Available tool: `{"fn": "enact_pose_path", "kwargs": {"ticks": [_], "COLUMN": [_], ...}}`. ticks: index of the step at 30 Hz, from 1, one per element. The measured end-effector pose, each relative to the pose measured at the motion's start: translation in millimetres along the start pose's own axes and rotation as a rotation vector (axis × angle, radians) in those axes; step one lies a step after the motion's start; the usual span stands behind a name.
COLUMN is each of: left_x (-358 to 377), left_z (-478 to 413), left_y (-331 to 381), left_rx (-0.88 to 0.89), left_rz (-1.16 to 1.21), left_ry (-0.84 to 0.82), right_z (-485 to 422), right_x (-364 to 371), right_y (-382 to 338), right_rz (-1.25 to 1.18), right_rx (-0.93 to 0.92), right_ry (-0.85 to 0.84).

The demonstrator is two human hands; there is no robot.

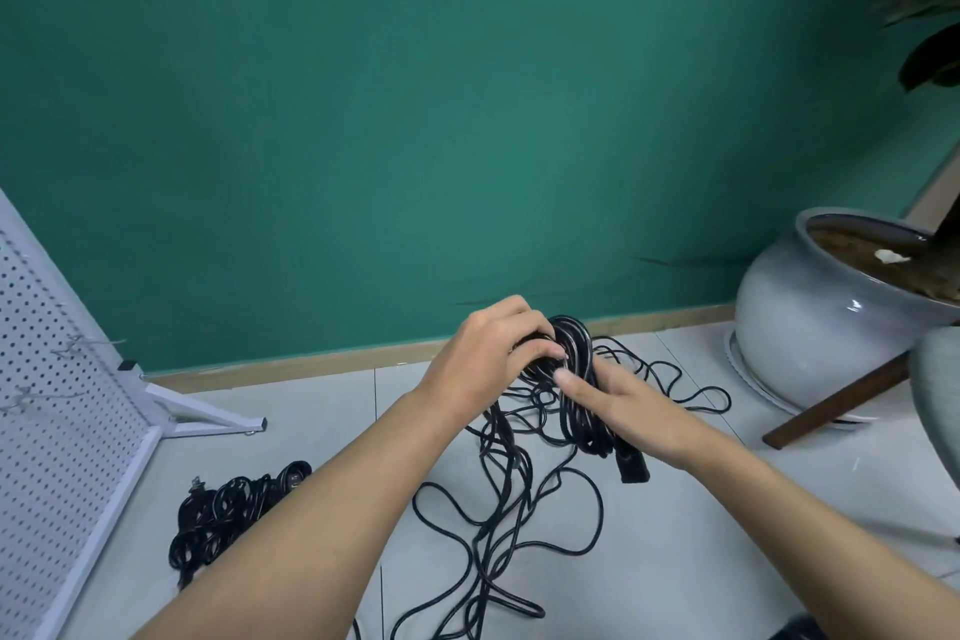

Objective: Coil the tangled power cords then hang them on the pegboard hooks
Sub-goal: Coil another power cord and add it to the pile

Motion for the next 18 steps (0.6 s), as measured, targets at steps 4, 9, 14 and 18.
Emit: {"fn": "enact_pose_path", "kwargs": {"ticks": [4, 9, 14, 18], "left_x": [2.9, 7.0, 7.4, 11.5], "left_z": [3.9, 5.7, -0.1, 3.1], "left_y": [-0.5, 4.3, 0.5, -6.9], "left_rx": [0.016, 0.068, 0.001, -0.197], "left_rz": [-0.053, -0.093, 0.012, 0.111], "left_ry": [-0.070, -0.074, -0.052, -0.016], "right_z": [0.9, -1.9, -0.4, 1.0], "right_x": [5.0, 4.6, 3.3, -1.4], "right_y": [-1.0, 8.5, 10.4, 10.8], "right_rz": [0.155, 0.284, 0.312, 0.254], "right_rx": [0.045, 0.229, 0.154, 0.097], "right_ry": [-0.086, -0.171, -0.203, -0.117]}}
Point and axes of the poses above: each hand's wrist, its own z-axis away from the middle knuckle, its own x-axis out of the palm, y = z × x, the point moved 2 cm from there along -z, towards the middle knuckle, and after that the axes turned 3 degrees about -y, right-handed, at the moved point
